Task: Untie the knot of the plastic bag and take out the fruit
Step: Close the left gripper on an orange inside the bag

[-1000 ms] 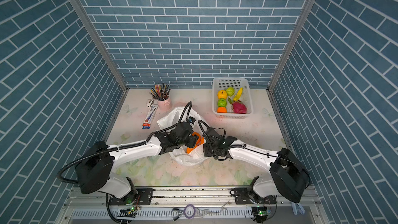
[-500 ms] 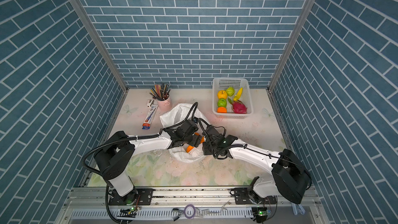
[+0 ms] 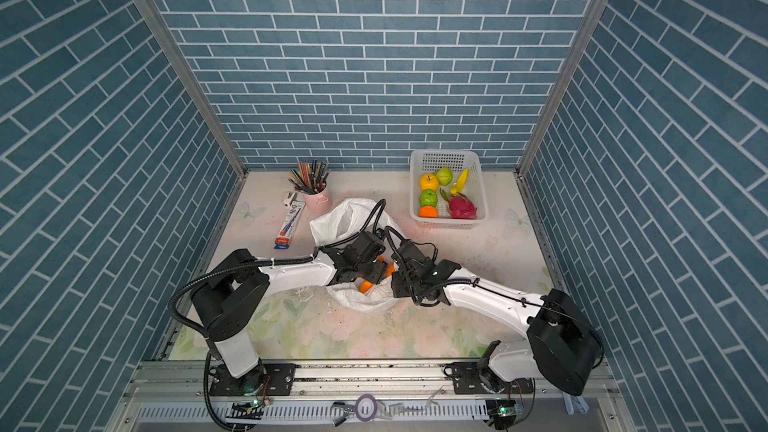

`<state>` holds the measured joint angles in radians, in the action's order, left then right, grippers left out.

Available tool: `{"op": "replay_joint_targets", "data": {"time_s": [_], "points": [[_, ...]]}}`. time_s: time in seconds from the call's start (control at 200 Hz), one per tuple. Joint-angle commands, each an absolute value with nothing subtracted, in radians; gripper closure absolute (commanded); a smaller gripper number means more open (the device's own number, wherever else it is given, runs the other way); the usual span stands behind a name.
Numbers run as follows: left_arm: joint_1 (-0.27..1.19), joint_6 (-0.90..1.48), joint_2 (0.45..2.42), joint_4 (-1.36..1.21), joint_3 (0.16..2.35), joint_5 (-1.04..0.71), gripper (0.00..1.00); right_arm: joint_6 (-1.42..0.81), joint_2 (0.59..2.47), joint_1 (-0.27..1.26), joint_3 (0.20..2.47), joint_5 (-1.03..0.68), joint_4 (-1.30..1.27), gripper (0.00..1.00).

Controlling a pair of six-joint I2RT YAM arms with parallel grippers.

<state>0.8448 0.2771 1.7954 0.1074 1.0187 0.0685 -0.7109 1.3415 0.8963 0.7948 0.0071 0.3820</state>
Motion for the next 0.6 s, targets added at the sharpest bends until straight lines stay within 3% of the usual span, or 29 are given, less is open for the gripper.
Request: {"op": "replay_joint_targets", "data": {"time_s": [0.0, 0.385, 0.595], "points": [[0.84, 0.287, 1.772, 0.13, 1.026, 0.035, 0.38, -0.754, 1.312, 0.89, 0.82, 0.035, 0.391, 0.5], [0.839, 0.289, 1.653, 0.083, 0.971, -0.025, 0.42, -0.785, 1.296, 0.857, 0.808, 0.02, 0.362, 0.48], [0.834, 0.266, 1.552, 0.01, 0.895, -0.066, 0.42, -0.799, 1.282, 0.847, 0.811, 0.009, 0.353, 0.41]]}}
